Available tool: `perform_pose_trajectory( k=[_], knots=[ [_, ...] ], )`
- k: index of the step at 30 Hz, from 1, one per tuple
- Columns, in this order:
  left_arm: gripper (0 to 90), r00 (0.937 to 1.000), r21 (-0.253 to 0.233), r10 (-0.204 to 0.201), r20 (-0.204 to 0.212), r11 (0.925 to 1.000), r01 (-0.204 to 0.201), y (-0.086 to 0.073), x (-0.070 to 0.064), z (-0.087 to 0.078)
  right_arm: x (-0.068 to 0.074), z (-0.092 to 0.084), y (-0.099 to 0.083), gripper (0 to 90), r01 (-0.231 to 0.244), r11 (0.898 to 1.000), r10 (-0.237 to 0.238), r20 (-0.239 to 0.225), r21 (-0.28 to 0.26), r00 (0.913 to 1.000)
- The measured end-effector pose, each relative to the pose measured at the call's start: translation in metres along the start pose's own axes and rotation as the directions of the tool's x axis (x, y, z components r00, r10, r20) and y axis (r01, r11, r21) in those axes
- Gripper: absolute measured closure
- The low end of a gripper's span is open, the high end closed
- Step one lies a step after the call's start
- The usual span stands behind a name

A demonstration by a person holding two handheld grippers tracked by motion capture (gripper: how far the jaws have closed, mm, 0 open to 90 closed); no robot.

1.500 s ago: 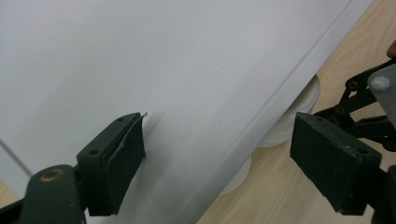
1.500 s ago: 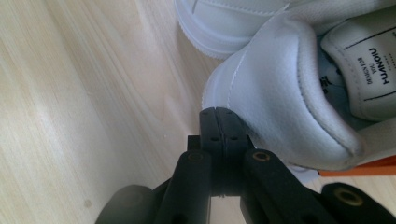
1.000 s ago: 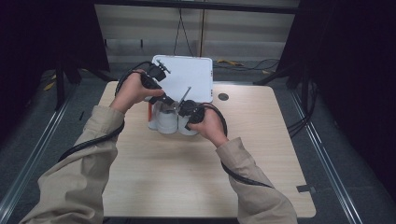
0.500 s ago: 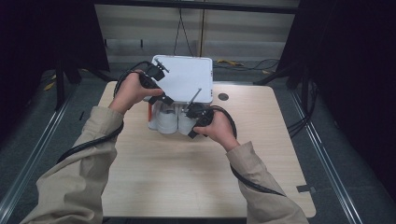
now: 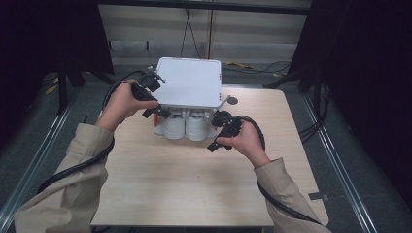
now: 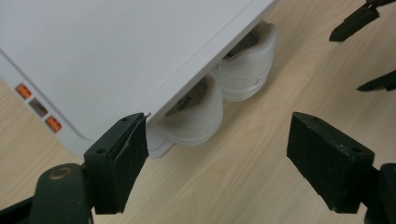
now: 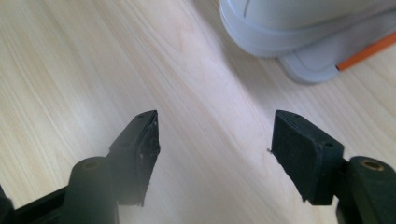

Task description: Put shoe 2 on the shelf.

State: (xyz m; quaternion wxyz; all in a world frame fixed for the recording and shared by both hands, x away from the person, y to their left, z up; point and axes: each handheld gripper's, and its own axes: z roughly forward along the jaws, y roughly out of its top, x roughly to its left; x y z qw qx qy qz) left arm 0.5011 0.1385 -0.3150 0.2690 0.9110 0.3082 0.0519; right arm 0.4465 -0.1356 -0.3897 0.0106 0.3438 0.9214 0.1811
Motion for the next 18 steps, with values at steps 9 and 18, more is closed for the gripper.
perform_pose_trajectory(
  k=[9,18],
  knots=[
    [19.7,0.9998,-0.003,-0.015,0.009,0.9999,0.015,-0.030,-0.007,-0.004,-0.005,-0.010,-0.027,25.0,-0.050,0.999,0.050,-0.001,-0.005,0.9988],
    [19.4,0.9990,-0.002,-0.030,0.032,0.9995,0.030,-0.072,-0.010,0.012,-0.006,-0.014,-0.059,21.1,-0.069,0.997,0.069,0.007,-0.029,0.9976]
  ],
)
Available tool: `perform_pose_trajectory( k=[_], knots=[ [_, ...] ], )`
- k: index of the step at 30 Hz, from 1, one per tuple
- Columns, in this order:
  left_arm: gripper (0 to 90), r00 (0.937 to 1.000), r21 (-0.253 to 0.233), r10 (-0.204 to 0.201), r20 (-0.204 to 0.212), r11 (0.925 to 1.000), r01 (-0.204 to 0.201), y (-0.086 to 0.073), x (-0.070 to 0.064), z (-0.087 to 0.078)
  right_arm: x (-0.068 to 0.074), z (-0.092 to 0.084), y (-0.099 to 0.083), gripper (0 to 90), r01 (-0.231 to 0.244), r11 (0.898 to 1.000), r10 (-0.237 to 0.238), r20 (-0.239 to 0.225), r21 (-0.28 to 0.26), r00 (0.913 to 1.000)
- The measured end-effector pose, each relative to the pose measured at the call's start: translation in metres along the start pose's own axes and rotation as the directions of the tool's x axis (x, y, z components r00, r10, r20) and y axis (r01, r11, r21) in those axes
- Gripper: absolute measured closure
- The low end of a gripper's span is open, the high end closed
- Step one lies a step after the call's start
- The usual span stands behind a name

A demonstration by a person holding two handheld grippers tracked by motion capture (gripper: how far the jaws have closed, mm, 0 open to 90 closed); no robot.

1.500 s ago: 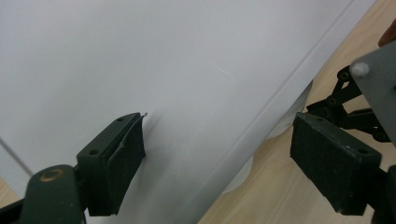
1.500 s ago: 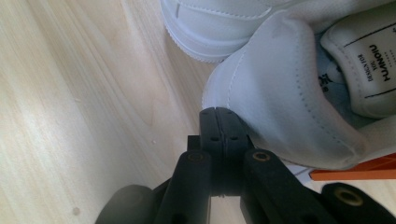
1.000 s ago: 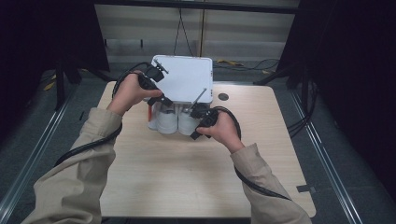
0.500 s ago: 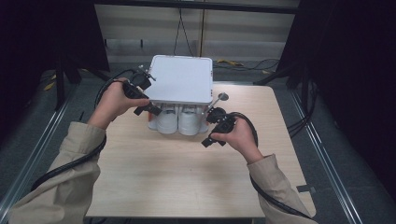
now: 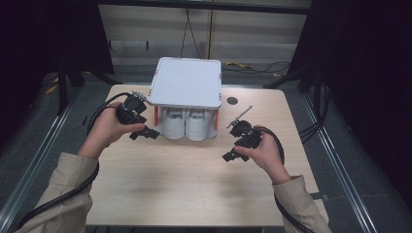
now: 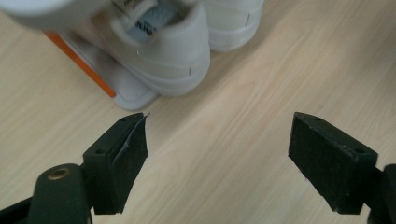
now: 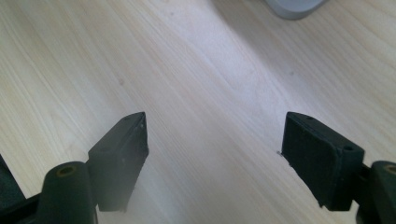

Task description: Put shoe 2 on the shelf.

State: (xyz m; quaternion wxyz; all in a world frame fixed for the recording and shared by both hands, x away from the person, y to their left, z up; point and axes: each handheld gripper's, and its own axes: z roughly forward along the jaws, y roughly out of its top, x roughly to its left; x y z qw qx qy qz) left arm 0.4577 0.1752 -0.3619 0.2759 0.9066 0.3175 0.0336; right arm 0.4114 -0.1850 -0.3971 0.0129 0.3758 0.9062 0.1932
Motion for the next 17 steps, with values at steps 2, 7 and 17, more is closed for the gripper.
perform_pose_trajectory(
  k=[2,7,17],
  knots=[
    [19.5,1.0000,0.004,-0.005,0.003,1.0000,0.005,-0.010,0.000,0.005,0.000,0.000,-0.007,19.5,0.001,1.000,-0.001,0.009,0.000,1.0000],
    [19.6,0.9999,0.013,-0.005,0.009,0.9999,0.005,-0.034,-0.001,0.016,-0.002,0.001,-0.024,18.5,-0.005,1.000,0.005,0.026,0.007,0.9997],
    [19.7,0.9996,0.037,-0.018,0.020,0.9992,0.017,-0.066,-0.007,0.041,-0.004,0.006,-0.051,18.5,-0.012,1.000,0.014,0.059,-0.026,0.9981]
  ],
)
